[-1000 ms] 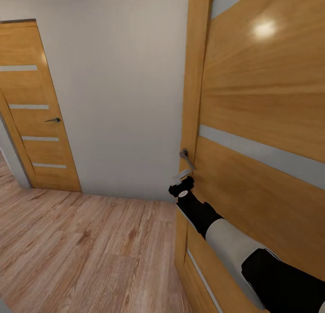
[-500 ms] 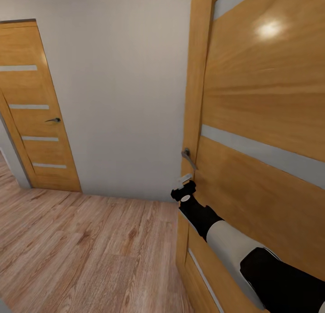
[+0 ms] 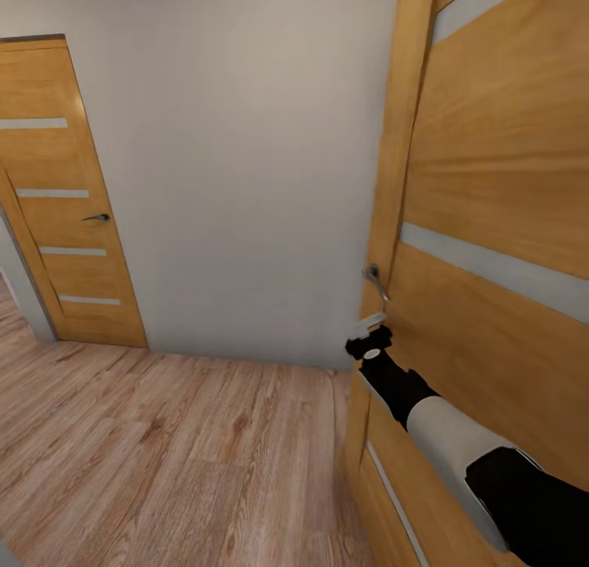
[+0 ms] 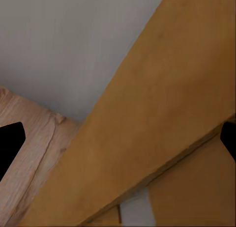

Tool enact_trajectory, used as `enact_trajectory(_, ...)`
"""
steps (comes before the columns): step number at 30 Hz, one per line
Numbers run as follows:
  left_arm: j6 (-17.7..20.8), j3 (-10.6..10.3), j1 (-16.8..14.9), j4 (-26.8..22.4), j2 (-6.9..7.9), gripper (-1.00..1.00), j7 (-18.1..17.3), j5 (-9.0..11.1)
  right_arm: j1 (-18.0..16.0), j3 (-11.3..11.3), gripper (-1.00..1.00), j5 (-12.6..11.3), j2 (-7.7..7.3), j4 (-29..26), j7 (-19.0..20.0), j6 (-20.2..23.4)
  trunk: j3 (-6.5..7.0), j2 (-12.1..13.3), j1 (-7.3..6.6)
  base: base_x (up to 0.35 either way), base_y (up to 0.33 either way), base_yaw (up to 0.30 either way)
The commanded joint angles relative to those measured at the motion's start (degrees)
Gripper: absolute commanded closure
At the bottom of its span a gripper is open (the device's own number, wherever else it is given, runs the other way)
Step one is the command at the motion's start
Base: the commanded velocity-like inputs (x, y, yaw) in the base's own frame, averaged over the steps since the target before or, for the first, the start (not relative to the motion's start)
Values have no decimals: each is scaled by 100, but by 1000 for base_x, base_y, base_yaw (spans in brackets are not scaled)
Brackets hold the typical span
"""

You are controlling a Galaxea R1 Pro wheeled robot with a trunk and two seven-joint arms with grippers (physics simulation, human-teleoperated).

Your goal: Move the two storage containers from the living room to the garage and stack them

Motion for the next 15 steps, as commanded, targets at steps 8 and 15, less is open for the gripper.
enact_trajectory(8,-12,3,-2,-4,-1,-100,1,30,-4,-73,-100,38,-776,-175,-145,95,-5,-3,0,0,0,0)
enact_trajectory(15,-12,3,-1,-4,-1,-100,-2,34,-4,-97,-100,36,-1146,-189,-186,80,-5,-3,0,0,0,0)
